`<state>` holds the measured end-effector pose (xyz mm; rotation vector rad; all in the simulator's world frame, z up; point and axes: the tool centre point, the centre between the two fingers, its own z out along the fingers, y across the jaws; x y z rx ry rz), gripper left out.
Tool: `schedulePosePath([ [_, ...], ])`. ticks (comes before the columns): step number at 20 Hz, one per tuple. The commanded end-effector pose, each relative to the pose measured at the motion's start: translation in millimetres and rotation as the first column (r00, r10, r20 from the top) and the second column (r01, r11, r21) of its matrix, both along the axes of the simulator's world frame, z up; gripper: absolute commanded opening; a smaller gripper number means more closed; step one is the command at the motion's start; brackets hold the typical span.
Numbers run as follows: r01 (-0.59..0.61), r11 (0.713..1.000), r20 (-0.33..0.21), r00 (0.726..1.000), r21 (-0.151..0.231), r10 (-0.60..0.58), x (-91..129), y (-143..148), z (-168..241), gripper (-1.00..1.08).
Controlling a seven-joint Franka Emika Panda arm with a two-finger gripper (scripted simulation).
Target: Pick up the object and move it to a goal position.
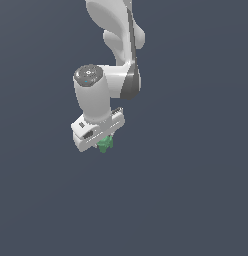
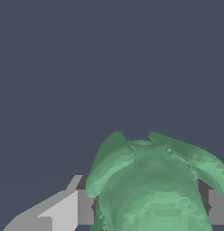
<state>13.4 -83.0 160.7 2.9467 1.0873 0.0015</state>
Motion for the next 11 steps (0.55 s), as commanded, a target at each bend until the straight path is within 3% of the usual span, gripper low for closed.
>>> schedulePosePath([
  [1, 0.000, 1.000, -0.001, 1.000, 0.000, 0.000, -2.6, -2.3, 11.5, -1.00],
  [11, 0.000, 1.000, -0.001, 1.000, 0.000, 0.000, -2.5, -4.2, 18.9, -1.00],
])
